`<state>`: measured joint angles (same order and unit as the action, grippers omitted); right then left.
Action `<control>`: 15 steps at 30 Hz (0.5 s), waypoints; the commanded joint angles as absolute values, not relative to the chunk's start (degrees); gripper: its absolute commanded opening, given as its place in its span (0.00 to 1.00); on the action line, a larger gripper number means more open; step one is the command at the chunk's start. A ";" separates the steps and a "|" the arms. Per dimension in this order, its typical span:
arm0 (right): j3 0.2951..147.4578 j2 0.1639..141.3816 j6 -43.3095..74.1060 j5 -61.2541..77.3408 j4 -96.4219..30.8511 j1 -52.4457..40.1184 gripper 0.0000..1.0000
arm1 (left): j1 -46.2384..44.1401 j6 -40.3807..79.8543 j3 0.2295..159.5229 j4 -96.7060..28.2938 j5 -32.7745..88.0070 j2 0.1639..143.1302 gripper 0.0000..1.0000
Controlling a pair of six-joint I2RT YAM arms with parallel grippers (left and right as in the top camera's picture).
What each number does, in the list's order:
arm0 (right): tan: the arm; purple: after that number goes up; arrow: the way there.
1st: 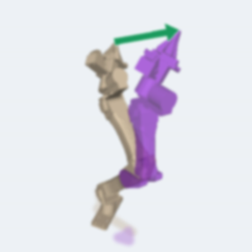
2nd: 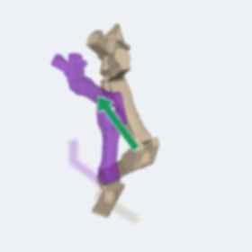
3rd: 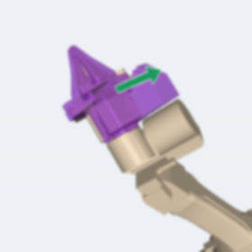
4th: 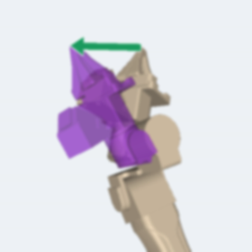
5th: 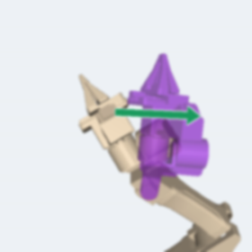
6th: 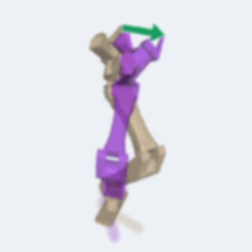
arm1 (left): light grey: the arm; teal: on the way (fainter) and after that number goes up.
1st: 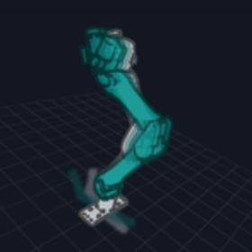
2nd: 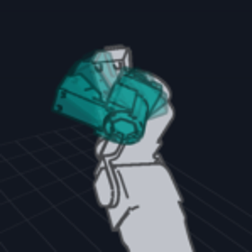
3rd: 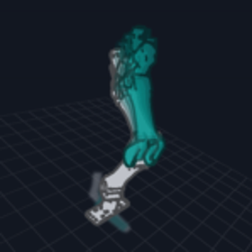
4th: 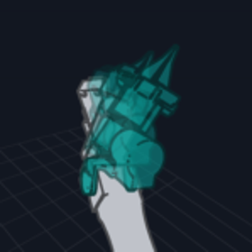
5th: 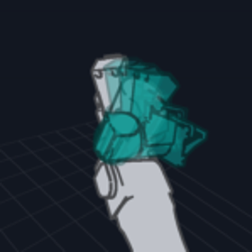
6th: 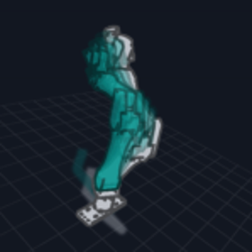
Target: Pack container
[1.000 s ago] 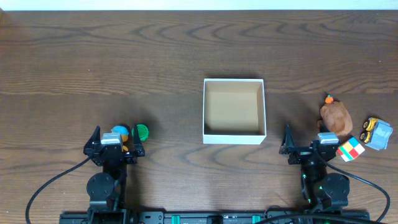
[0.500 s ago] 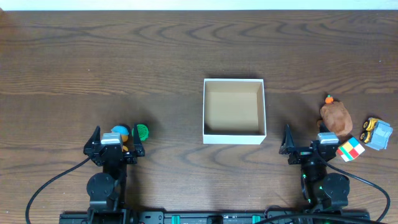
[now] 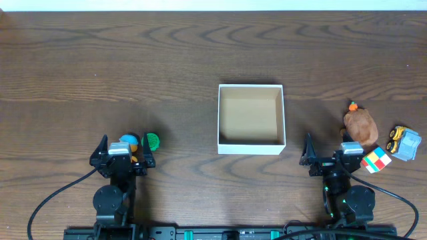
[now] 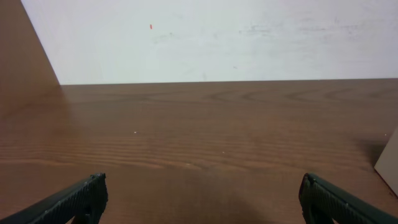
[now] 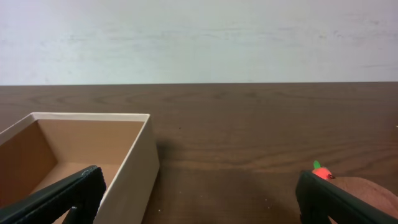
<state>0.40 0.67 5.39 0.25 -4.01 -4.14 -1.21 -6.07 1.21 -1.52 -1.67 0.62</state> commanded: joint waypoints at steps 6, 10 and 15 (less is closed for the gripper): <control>0.32 0.67 6.20 0.91 -4.14 -3.40 0.99 | -0.93 -6.61 0.23 -3.97 -2.52 0.30 0.98; 0.56 1.41 6.35 3.36 -4.21 -3.42 0.99 | -0.93 -5.69 0.23 -2.90 -2.46 0.30 0.98; 3.79 5.32 5.19 2.76 -4.54 -3.38 0.99 | -0.93 7.88 3.03 -3.01 -1.50 1.02 0.98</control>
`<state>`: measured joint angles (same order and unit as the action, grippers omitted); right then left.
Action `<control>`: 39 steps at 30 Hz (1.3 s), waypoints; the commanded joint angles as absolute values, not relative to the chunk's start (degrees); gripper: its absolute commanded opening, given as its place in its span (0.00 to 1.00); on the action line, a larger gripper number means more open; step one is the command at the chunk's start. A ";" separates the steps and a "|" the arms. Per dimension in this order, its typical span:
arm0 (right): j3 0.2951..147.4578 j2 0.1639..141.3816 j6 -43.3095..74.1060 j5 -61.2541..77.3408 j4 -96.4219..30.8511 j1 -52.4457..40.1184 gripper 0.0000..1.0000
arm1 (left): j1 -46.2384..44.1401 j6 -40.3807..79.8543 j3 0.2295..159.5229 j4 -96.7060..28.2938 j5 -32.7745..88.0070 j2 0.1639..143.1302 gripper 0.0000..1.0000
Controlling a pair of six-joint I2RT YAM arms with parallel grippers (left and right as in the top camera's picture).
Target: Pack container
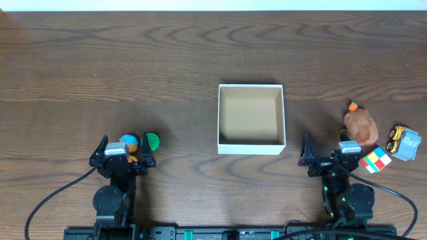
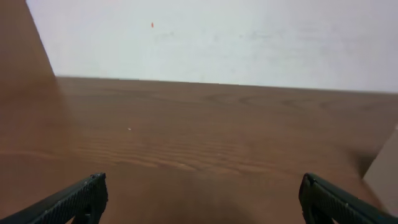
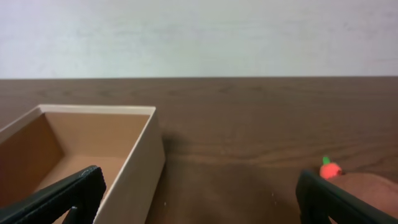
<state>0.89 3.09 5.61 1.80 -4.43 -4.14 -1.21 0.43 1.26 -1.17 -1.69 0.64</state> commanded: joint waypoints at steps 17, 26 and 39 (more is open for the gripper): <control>63.68 61.39 2.02 2.85 -49.34 -3.38 0.99 | -0.93 7.81 56.27 -53.39 1.08 41.58 0.98; 74.32 79.20 2.09 4.34 -57.93 -3.38 0.72 | -0.93 7.84 64.10 -64.25 1.10 53.52 0.98; 71.96 93.12 2.04 6.00 -57.41 -5.17 0.06 | -0.93 7.84 64.10 -64.64 1.08 56.88 0.98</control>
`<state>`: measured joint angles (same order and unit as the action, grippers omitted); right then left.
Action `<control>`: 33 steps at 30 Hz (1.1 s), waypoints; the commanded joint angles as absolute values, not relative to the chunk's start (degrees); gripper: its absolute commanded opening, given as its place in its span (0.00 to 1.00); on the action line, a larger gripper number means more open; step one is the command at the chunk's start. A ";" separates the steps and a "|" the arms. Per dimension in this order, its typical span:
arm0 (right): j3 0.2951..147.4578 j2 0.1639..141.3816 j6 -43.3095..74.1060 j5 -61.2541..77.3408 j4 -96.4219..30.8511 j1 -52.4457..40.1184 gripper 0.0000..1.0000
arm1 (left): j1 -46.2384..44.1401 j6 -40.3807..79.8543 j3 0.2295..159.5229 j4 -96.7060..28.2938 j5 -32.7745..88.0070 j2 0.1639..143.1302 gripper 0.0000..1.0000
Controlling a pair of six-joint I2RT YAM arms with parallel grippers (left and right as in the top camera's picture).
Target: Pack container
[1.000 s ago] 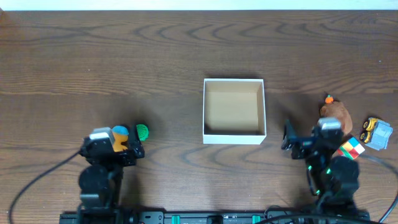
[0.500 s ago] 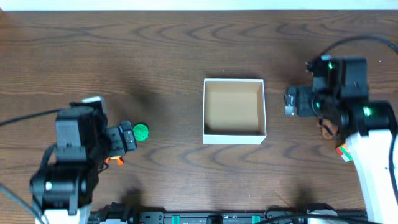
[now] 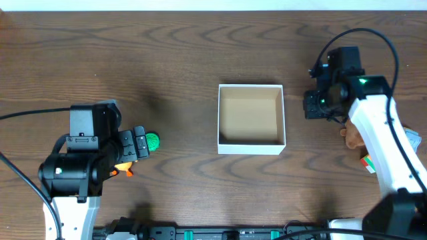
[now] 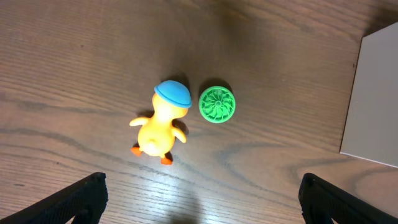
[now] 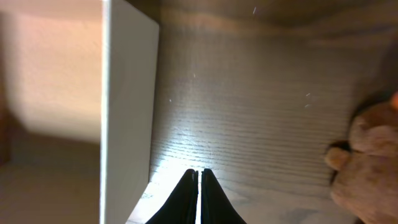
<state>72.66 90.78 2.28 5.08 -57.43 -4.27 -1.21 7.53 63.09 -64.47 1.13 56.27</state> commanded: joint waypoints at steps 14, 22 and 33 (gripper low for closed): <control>71.96 101.16 -0.14 16.14 -54.15 -10.66 0.13 | -0.93 7.84 64.03 -64.66 1.08 58.74 0.98; 71.96 101.21 0.38 19.59 -49.98 -10.74 0.13 | -0.93 7.84 64.03 -64.66 1.08 58.78 0.98; 71.96 101.21 0.34 21.50 -50.11 -10.85 0.13 | -0.93 7.84 64.03 -64.66 1.08 58.78 0.98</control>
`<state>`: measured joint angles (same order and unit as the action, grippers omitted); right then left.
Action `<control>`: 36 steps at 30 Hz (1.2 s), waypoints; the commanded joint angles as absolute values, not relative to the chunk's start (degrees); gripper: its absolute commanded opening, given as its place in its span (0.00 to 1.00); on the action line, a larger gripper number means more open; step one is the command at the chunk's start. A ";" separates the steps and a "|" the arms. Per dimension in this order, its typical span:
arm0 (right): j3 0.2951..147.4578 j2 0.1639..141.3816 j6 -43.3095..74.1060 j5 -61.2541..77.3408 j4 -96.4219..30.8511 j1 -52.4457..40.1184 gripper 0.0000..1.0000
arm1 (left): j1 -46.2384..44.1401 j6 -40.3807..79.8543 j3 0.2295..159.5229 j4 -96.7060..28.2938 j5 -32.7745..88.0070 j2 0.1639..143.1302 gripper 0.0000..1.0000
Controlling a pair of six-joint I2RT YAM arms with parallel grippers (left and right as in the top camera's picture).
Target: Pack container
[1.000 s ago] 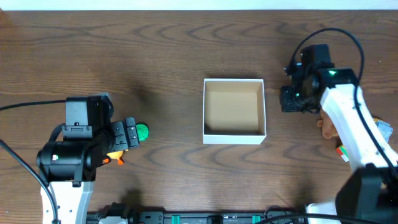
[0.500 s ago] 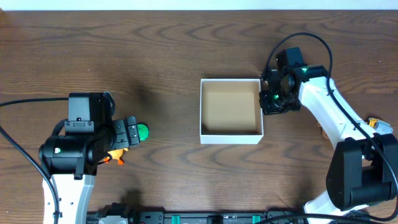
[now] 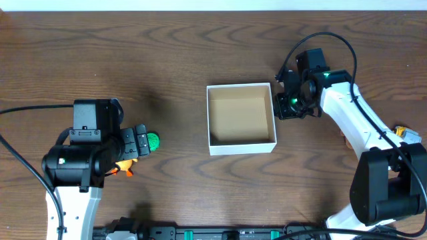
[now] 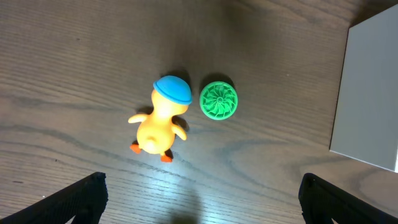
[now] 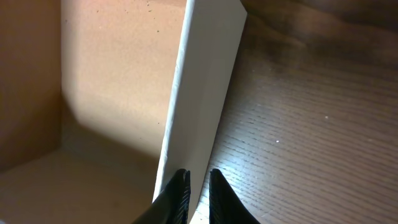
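Observation:
The open white cardboard box (image 3: pixel 241 88) stands at mid-table, empty. My right gripper (image 5: pixel 199 190) is at its right wall (image 5: pixel 205 93), one finger on each side of the wall's edge, pinching it. In the overhead view that gripper (image 3: pixel 283 107) sits at the box's right rim. A yellow duck with a blue cap (image 4: pixel 160 121) and a green ribbed disc (image 4: pixel 218 101) lie side by side on the table left of the box. My left gripper (image 4: pixel 199 199) hangs above them, wide open and holding nothing.
A yellow and blue toy truck (image 3: pixel 403 133) peeks out at the right edge beside my right arm. The arm covers the other toys there. The box's left side (image 4: pixel 370 93) shows at the right of the left wrist view. Cables trail near the front edge.
The box now stands a little further left on the table. My right gripper, then shut tight beside the box's right wall, now has its fingers around that wall. The left arm barely moved.
Both arms first sat low at the front edge with grippers open, the box at centre. Then the left gripper hung open above the duck and disc, while the right one was shut beside the box. Now the right gripper pinches the wall and the box stands further left.

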<state>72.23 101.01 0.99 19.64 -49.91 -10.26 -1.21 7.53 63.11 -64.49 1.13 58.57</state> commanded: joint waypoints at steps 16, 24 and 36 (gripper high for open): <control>71.96 101.21 1.04 22.79 -50.17 -10.83 0.13 | -0.93 7.81 64.03 -64.66 1.08 58.78 0.98; 71.96 101.21 1.23 24.23 -50.15 -10.83 0.15 | -0.93 7.81 64.03 -64.66 1.08 58.78 0.98; 71.96 101.21 1.17 25.12 -50.06 -10.83 0.14 | -0.93 7.81 64.03 -64.64 1.08 58.78 0.98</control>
<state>72.23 101.01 1.02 23.05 -50.04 -10.26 -1.21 7.53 63.11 -64.49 1.13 58.63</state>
